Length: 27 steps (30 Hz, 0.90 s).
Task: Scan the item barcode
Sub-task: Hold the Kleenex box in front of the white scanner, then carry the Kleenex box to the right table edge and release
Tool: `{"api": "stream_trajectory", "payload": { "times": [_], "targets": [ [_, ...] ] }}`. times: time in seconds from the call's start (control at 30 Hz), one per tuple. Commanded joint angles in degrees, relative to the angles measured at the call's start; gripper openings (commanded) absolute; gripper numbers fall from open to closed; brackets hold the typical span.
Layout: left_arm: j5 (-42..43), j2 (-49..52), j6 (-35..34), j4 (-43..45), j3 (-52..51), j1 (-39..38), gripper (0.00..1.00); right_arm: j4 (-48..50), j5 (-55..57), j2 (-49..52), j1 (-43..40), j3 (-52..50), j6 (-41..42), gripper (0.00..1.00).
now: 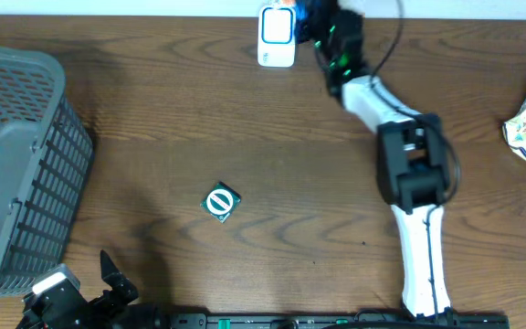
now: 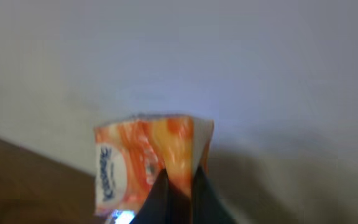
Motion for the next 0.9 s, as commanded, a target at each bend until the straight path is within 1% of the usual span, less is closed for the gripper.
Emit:
{"api": "stream_trajectory", "payload": {
  "times": [0.0,0.1,0.2,0.27,0.33,0.43,0.63,0.73,0.87],
  "targets": [
    [-0.09,-0.07,-0.33,0.04,0.11,0.17,0.98,-9.97,-0.24,-11.32,-4.81,1.33,2.19,0.01],
    [-0.09,-0.07,-0.33,0.04,0.11,0.17,0.98,-26.16,1.09,-16.55,-9.44,1.33,-1.31,0.01],
    [-0.09,-0.07,-0.33,0.04,0.13,0.17,0.98,-40.44,8.61,-18.64,-13.92,1.33,-5.07,0.01],
    [-0.09,-0.07,-0.33,0.04,0.11,0.17,0.98,-47.1,14.93,-18.43,-16.81,1.27,-7.98,0.01],
    [-0.09,-0.07,-0.33,0.04,0.11,0.17,0.98,-51.6,18.73,-16.9,-20.24,0.55,-10.86,0.01],
    [-0.09,-0.07,-0.33,0.04,0.11,0.17,0.98,-55.28,18.97,-13.84,-24.68,-0.55,-13.05,0.01],
    [-0.09,-0.07,-0.33,0.04,0.11,0.17,0.98,-61.11,19.41,-6.8,-31.65,-1.29,-12.96,0.01],
    [-0.09,-0.07,-0.33,0.04,0.11,0.17,0.98,-62.47,19.63,-6.67,-34.07,-1.27,-12.96,0.01],
    [-0.09,-0.07,-0.33,0.04,0.13,0.17,0.98,-62.51,20.28,-9.55,-36.15,-1.27,-12.94,0.01]
  ]
}}
